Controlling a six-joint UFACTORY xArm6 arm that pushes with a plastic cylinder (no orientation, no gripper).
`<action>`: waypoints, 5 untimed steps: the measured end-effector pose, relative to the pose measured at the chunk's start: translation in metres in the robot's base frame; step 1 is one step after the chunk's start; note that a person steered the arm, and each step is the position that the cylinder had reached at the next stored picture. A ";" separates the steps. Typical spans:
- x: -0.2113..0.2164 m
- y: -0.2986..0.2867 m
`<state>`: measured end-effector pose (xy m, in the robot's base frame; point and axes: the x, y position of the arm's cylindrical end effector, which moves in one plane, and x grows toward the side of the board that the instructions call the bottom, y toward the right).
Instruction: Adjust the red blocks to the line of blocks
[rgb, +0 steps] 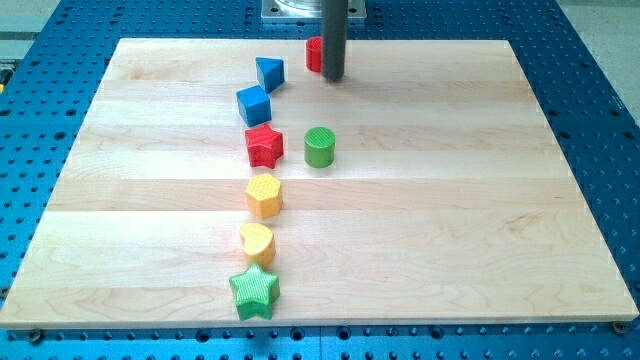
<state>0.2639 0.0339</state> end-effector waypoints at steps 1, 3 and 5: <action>-0.019 -0.014; -0.043 0.005; -0.070 -0.047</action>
<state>0.1941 -0.0136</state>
